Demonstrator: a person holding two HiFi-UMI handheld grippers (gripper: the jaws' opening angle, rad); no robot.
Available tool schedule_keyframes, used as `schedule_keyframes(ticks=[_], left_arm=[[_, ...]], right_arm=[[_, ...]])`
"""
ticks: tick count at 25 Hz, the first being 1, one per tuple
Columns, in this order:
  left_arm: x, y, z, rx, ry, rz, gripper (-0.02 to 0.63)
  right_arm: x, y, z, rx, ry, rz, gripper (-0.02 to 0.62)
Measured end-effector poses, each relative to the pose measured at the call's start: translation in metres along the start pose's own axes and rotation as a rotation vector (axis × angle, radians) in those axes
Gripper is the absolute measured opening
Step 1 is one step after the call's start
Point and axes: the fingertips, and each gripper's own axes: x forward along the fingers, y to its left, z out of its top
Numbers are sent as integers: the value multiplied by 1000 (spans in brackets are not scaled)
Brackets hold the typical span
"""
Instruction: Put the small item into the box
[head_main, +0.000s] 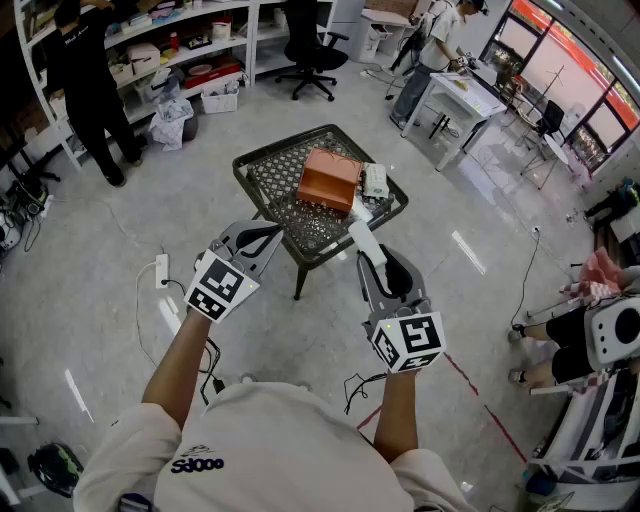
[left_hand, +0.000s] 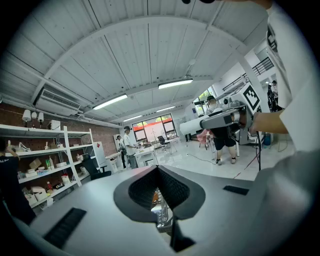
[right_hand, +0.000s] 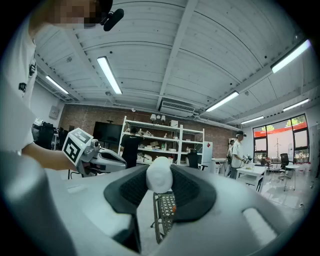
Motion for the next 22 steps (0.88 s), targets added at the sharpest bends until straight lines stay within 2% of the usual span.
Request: schedule_keyframes(ticks=[13, 22], left_arm=[[-6, -10, 1, -5, 11, 11, 2], [-1, -27, 2, -15, 33, 29, 2]], right_arm=[[-10, 2, 1, 24, -9, 3, 140], [-21, -6, -8, 52, 12, 57, 140]])
